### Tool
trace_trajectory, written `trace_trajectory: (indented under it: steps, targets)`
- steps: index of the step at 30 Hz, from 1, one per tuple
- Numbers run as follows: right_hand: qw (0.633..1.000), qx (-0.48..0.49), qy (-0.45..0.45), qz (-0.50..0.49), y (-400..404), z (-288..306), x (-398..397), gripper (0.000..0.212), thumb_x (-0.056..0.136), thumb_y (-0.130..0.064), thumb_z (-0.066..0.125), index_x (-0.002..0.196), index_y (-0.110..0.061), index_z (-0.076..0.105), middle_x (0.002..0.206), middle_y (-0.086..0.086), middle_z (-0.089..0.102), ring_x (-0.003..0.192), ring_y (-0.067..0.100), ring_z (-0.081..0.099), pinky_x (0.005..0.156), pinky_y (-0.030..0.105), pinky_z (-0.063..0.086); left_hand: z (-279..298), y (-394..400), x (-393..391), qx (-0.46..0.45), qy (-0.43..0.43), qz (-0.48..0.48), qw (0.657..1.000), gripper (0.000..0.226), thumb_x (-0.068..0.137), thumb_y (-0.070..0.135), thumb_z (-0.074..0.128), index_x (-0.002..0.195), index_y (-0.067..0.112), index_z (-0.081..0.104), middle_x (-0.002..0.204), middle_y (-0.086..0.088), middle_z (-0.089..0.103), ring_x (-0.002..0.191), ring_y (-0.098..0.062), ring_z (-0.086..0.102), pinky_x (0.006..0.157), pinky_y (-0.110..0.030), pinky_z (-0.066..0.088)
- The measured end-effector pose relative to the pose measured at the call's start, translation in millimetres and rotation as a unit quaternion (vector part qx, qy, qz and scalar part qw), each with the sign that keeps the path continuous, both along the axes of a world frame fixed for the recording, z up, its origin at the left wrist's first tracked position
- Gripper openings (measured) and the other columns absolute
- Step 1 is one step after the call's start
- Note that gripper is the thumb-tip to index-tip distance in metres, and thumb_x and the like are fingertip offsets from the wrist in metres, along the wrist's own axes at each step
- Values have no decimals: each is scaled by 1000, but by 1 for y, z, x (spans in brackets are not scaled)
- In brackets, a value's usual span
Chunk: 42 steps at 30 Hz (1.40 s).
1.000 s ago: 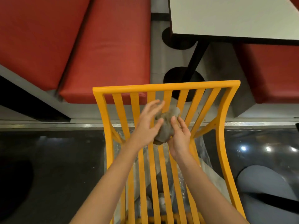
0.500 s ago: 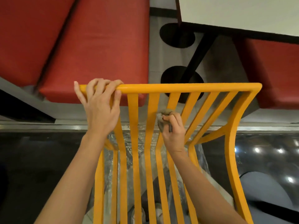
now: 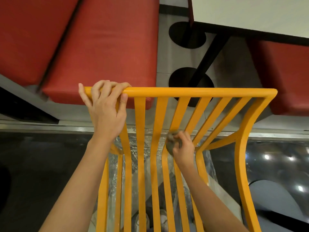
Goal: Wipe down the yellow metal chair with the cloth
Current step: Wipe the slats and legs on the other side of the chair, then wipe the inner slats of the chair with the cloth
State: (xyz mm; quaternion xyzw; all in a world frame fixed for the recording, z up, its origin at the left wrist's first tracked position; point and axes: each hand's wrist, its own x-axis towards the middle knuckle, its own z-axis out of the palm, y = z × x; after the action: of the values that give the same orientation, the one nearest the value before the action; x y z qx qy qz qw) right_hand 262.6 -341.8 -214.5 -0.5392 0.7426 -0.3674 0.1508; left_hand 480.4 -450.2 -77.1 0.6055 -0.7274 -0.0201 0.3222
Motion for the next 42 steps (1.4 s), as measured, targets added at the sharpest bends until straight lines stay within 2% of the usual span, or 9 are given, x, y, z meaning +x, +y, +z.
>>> trace_trajectory:
  steps: [2, 8, 16, 21, 24, 29, 35, 39, 42]
  targets:
    - [999, 31, -21, -22, 15, 2, 4, 27, 79, 16, 61, 87, -10, 62, 91, -7, 50, 76, 5, 49, 66, 23, 41, 1, 1, -1, 1, -3, 0, 1000, 25, 103, 34, 42, 117, 32, 63, 110, 8, 58, 123, -20, 42, 116, -54, -6]
    - [966, -251, 8, 66, -36, 90, 44, 12, 83, 14, 64, 87, 3, 67, 89, 15, 60, 86, 16, 55, 77, 14, 43, 3, 2, -2, 4, 0, 4, 1000, 25, 102, 33, 43, 117, 32, 63, 110, 8, 57, 122, -20, 42, 116, -54, -6]
    - [991, -77, 34, 101, -29, 39, 40, 21, 78, 15, 58, 82, -5, 61, 91, 3, 56, 73, 21, 55, 55, 43, 50, 5, 3, 0, 16, 4, -2, 1000, 28, 103, 37, 39, 117, 35, 63, 110, 10, 58, 123, -18, 41, 117, -55, -5]
    - [960, -266, 20, 81, -64, 97, 46, 14, 81, 15, 62, 84, 3, 66, 85, 15, 60, 81, 20, 57, 72, 25, 51, 2, 2, -2, 9, 3, 7, 1000, 27, 102, 36, 40, 116, 35, 64, 109, 10, 59, 122, -17, 42, 117, -57, -3]
    - [953, -293, 40, 69, -67, 84, 49, 14, 82, 16, 60, 82, 3, 65, 83, 17, 59, 79, 27, 59, 70, 30, 52, 0, 2, -1, 6, 6, 6, 1000, 27, 102, 37, 41, 116, 35, 64, 109, 10, 59, 122, -17, 42, 117, -57, -3]
    - [976, -188, 40, 100, -43, 24, 58, 14, 86, 11, 60, 82, -2, 62, 86, 13, 57, 72, 30, 57, 61, 39, 50, 0, 1, -1, 6, 5, 3, 1000, 27, 101, 38, 41, 116, 36, 64, 108, 11, 59, 123, -16, 42, 117, -55, -5]
    - [981, 155, -13, 114, -10, -11, 61, 17, 85, 3, 61, 96, -8, 67, 106, 2, 57, 90, 25, 61, 71, 28, 46, 3, 1, 4, 22, 0, -16, 1000, 31, 102, 42, 37, 119, 38, 62, 111, 13, 58, 125, -15, 41, 116, -55, -7]
    - [978, 159, -126, 56, 15, 9, 48, 19, 85, -13, 75, 102, -7, 69, 91, -2, 60, 84, 13, 55, 73, 24, 43, 6, 4, 4, 27, 2, -22, 999, 31, 103, 42, 35, 121, 37, 61, 118, 13, 57, 130, -15, 38, 116, -56, -8]
    - [950, 170, -263, 12, 40, 21, 34, 41, 87, -25, 75, 119, -1, 65, 104, 2, 67, 98, 17, 63, 85, 32, 53, 9, 10, 6, 31, 33, -47, 998, 32, 104, 39, 38, 128, 35, 58, 138, 12, 50, 143, -16, 27, 116, -52, -8]
